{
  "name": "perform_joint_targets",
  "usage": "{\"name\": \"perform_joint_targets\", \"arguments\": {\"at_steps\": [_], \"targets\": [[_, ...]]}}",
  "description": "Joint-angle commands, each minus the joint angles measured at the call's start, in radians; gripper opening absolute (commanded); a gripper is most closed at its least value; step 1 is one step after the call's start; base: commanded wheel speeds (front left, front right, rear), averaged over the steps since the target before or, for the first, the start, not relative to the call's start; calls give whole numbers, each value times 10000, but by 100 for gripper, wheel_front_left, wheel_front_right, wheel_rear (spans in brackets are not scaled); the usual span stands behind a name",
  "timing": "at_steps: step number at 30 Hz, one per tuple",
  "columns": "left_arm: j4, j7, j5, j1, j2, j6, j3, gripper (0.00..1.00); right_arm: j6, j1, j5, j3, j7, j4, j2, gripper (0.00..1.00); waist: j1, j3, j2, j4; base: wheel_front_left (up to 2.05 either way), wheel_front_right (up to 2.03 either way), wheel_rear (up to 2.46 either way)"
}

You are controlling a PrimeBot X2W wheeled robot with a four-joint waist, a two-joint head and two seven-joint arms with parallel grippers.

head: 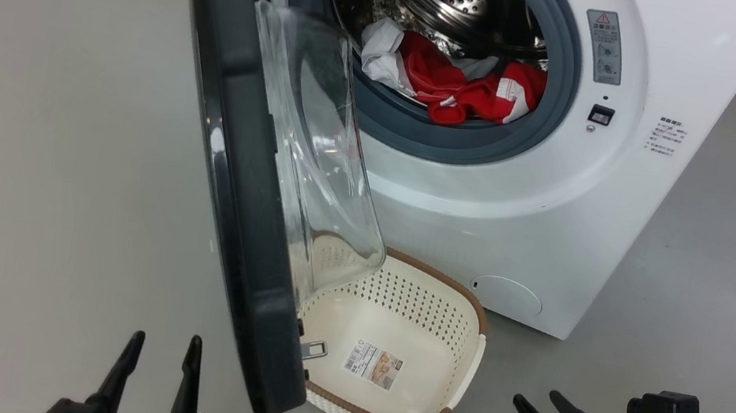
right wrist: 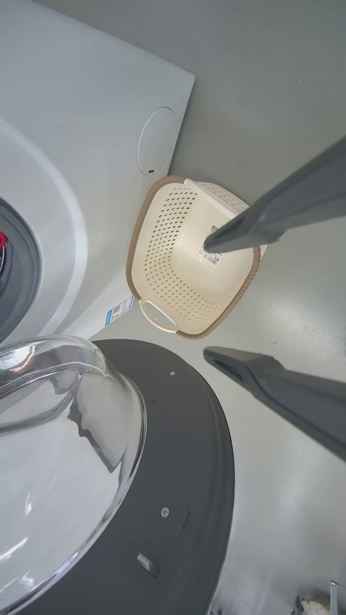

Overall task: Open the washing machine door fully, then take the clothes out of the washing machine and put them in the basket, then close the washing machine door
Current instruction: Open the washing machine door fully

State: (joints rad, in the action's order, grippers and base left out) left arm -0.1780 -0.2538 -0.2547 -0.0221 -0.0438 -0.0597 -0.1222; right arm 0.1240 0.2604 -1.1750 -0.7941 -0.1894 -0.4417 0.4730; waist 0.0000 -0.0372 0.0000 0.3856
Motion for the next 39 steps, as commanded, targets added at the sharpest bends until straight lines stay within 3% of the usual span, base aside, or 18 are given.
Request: {"name": "perform_joint_targets", "arguments": {"at_steps": [1, 5, 12, 21, 39], "targets": [[188, -80, 39, 119, -64, 57, 374, 100, 67, 293, 184, -178, -417, 19, 227, 100, 0, 23, 0, -19, 0, 0, 0], [169, -80, 39, 84, -64, 59, 394, 100, 67, 383, 712, -39, -704, -284, 154, 100, 0, 62, 0, -41, 0, 0, 0], [203, -80, 54, 105, -64, 58, 457, 100, 67, -231, 3015, 2179, -721, 286, -421, 100, 0, 40, 0, -66, 0, 0, 0], [224, -80, 70, 134, -64, 56, 472, 100, 67, -1188, 5231, 4167, -723, 1310, -1178, 100, 0, 22, 0, -71, 0, 0, 0], [252, -80, 85, 142, -64, 28, 455, 100, 67, -1586, 6157, 5093, -724, 1503, -1587, 100, 0, 14, 0, -81, 0, 0, 0]]}}
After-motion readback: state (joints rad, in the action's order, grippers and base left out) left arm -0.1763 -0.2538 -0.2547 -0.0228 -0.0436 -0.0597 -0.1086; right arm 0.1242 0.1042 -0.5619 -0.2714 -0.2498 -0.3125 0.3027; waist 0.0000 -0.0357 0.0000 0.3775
